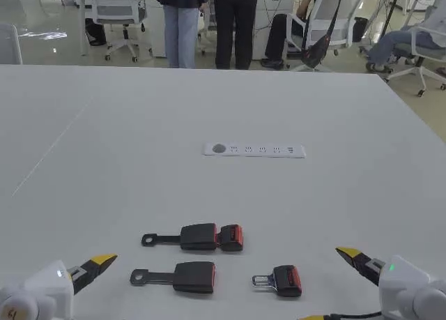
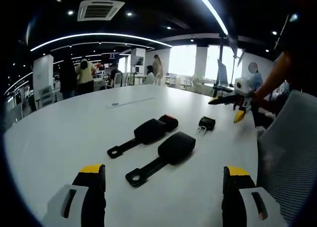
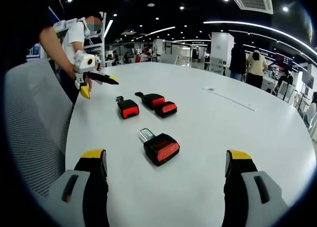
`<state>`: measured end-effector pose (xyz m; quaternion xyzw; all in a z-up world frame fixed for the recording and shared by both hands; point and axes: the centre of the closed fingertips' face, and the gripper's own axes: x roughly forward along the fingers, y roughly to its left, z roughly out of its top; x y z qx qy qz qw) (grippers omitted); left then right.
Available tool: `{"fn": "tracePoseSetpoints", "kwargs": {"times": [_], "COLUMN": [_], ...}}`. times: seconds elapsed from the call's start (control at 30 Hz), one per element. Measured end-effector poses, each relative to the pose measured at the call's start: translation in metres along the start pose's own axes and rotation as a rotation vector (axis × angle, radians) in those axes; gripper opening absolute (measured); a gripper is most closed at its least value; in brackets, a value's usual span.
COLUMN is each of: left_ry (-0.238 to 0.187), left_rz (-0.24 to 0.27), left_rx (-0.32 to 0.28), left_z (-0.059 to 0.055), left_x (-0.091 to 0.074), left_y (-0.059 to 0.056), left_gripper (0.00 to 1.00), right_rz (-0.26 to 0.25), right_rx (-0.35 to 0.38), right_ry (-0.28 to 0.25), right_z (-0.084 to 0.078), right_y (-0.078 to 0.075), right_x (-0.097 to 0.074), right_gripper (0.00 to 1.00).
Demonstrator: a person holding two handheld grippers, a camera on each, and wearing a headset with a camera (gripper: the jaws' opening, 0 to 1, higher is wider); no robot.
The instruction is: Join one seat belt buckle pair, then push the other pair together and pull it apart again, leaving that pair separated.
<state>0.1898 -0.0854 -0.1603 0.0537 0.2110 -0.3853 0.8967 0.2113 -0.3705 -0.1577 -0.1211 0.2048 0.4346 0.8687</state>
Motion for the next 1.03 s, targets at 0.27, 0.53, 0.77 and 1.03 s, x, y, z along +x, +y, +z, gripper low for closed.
{"fn": "tracePoseSetpoints", "kwargs": {"times": [0.27, 0.53, 0.77, 1.03], "left_ry": [-0.031, -0.037, -0.039, -0.044], "left_rz": [0.005, 0.020, 0.016, 0.016], "left_rx": [-0.022, 0.007, 0.014, 0.016], "left_z": [0.010, 0.019, 0.023, 0.021], "left_x": [0.000, 0.000, 0.001, 0.002], "left_y": [-0.012, -0.017, -0.020, -0.015], "left_gripper": [1.00, 1.00, 1.00, 1.00], "right_rz": [0.006, 0.001, 0.003, 0.001], "right_rx": [-0.005, -0.012, -0.018, -0.022], "right_ry": [0.003, -0.016, -0.010, -0.015], "right_z": [0.001, 0.006, 0.003, 0.002], "right_y": [0.007, 0.003, 0.003, 0.000], "right_x": [0.001, 0.000, 0.000, 0.000], "right_gripper": [1.00, 1.00, 1.00, 1.00]}}
